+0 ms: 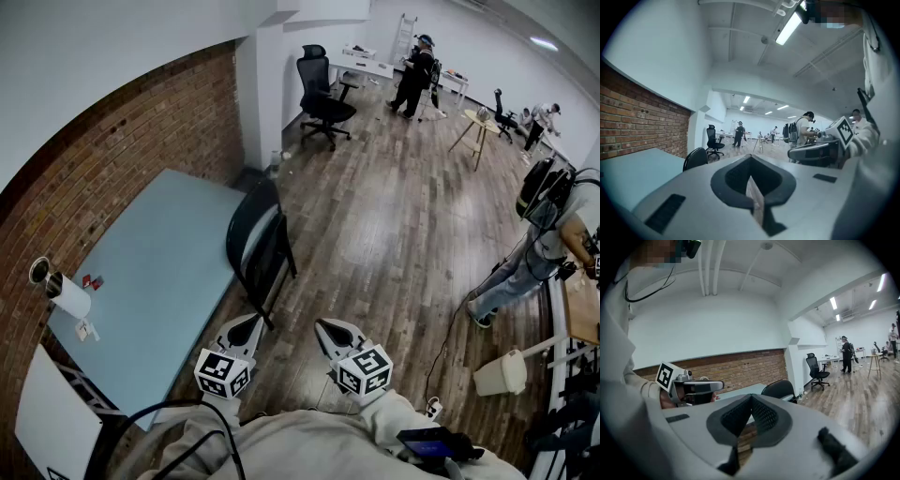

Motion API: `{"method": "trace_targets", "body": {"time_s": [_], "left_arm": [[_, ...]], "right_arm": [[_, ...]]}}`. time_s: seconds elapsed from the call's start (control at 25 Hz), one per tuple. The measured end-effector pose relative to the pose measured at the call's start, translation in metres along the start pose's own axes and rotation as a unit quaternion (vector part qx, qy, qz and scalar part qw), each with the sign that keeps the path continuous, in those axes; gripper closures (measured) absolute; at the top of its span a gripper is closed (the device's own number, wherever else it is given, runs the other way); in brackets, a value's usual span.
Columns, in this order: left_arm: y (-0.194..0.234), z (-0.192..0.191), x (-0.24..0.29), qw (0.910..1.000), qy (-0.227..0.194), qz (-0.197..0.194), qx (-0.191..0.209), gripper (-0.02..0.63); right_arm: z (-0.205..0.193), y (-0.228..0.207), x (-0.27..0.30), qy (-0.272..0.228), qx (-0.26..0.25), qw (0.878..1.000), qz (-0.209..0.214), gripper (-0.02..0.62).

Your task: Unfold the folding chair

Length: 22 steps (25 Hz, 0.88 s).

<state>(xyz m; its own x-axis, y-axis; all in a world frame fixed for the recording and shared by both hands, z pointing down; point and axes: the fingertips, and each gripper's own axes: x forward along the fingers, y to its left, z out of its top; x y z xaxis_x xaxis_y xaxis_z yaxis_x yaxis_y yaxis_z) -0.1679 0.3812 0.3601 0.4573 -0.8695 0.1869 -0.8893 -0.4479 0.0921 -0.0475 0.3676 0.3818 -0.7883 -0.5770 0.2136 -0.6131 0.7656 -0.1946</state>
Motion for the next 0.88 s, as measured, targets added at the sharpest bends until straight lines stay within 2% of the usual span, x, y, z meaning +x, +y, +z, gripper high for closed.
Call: {"method": "trace_targets", "body": {"time_s": [0.2, 0.4, 0.56, 0.68, 0.88], "left_arm": [[-0.006, -0.004, 0.025, 1.0000, 0.007, 0.001, 0.002, 0.604], [0.019, 0.004, 0.052, 0.9999, 0.006, 0.008, 0.013, 0.604], [0.058, 0.036, 0.087, 0.9993, -0.019, 0.011, 0.030, 0.604], [0.096, 0.045, 0.119, 0.9989, -0.031, 0.010, 0.032, 0.604], [0.187, 0.061, 0.185, 0.9982, -0.050, 0.011, 0.033, 0.605]], "right_arm": [[-0.008, -0.026, -0.001, 0.005, 0.003, 1.000, 0.002, 0.589], [-0.004, -0.046, 0.025, 0.007, -0.002, 1.000, -0.001, 0.589], [0.029, -0.072, 0.065, -0.011, -0.013, 1.000, -0.014, 0.589], [0.048, -0.094, 0.108, -0.014, -0.019, 1.000, -0.016, 0.589], [0.069, -0.144, 0.208, -0.006, -0.015, 0.999, -0.037, 0.589]]}}
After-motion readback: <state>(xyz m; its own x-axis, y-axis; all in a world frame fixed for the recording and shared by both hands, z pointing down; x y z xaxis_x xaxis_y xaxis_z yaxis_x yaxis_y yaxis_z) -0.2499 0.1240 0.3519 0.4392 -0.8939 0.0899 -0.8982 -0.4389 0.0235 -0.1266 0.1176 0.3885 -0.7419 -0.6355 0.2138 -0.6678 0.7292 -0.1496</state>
